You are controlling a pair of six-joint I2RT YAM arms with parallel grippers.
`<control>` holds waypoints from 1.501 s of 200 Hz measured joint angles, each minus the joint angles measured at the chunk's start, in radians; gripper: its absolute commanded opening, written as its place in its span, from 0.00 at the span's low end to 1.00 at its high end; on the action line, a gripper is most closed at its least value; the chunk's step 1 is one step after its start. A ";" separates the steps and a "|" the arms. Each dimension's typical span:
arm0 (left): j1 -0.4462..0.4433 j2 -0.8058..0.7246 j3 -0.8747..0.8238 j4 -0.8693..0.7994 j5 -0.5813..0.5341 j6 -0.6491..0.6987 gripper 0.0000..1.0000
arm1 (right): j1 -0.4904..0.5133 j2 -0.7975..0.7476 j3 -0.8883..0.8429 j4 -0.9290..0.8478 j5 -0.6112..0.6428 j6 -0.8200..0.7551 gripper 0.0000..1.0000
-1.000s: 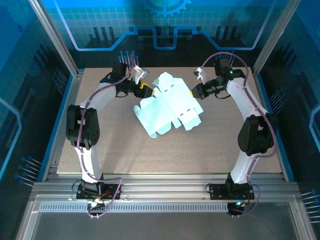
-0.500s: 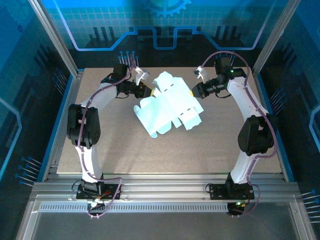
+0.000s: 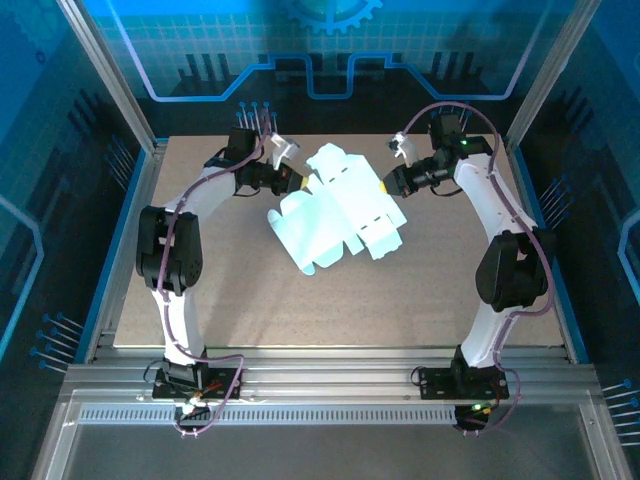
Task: Fold the paper box
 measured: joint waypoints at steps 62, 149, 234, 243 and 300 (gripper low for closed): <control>-0.032 -0.092 -0.217 0.211 -0.063 -0.038 0.00 | 0.002 -0.016 -0.027 0.059 0.018 0.152 0.00; -0.251 -0.214 -0.415 0.399 -0.592 0.185 0.00 | 0.055 -0.016 -0.027 0.051 0.164 0.364 0.00; -0.475 -0.173 -0.556 0.715 -1.086 0.621 0.00 | 0.063 -0.016 -0.027 0.052 0.228 0.433 0.00; -0.487 -0.155 -0.561 0.754 -1.121 0.661 0.00 | 0.063 -0.016 -0.026 0.052 0.230 0.434 0.00; -0.487 -0.130 -0.559 0.813 -1.172 0.684 0.00 | 0.063 -0.016 -0.025 0.056 0.230 0.436 0.00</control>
